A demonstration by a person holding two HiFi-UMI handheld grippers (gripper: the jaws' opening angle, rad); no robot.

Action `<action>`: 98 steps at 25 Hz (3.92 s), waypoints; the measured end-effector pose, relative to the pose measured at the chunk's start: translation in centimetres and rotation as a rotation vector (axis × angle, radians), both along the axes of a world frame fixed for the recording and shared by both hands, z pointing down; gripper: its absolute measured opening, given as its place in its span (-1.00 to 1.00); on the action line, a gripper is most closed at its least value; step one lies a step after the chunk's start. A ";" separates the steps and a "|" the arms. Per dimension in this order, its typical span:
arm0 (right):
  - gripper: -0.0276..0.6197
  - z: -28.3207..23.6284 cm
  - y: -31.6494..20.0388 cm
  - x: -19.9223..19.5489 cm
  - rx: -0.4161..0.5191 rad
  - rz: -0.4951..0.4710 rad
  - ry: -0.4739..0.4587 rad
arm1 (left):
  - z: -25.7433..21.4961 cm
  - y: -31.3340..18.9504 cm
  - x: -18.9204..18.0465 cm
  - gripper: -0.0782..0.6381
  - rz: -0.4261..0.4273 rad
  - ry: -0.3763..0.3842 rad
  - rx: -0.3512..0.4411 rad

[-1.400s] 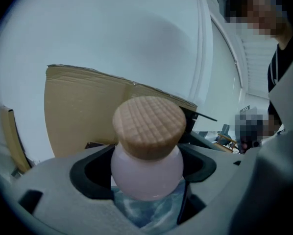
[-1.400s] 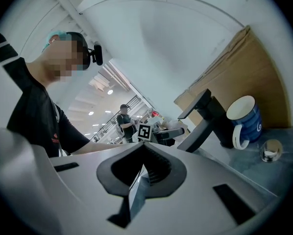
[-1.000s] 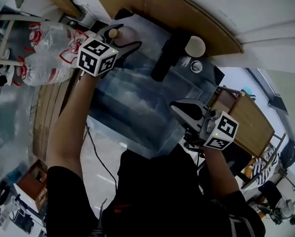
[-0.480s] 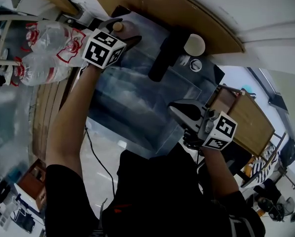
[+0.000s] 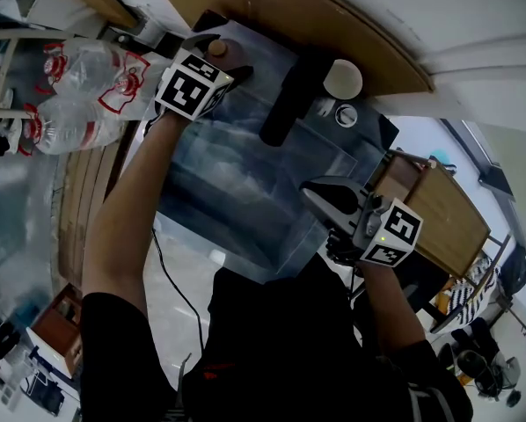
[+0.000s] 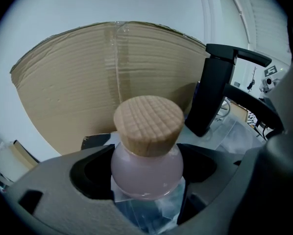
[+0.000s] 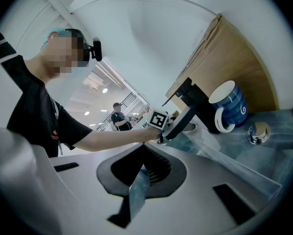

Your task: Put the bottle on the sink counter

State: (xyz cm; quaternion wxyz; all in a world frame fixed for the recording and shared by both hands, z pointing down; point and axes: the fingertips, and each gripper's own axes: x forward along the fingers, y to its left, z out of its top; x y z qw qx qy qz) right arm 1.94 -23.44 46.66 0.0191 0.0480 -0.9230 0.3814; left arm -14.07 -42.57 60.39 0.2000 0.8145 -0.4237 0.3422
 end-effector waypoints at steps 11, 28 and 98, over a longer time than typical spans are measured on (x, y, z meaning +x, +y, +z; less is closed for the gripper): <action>-0.91 0.5 -0.3 -0.2 -0.012 -0.003 -0.001 | 0.0 0.0 0.4 0.32 0.015 -0.019 0.016; -0.91 0.1 -1.4 -1.4 0.005 -0.016 -0.007 | 0.1 0.1 0.5 0.32 0.014 -0.017 0.076; -0.91 -10.2 11.7 -6.2 0.278 -0.001 0.039 | -15.5 33.3 4.2 -0.73 -0.148 0.370 0.233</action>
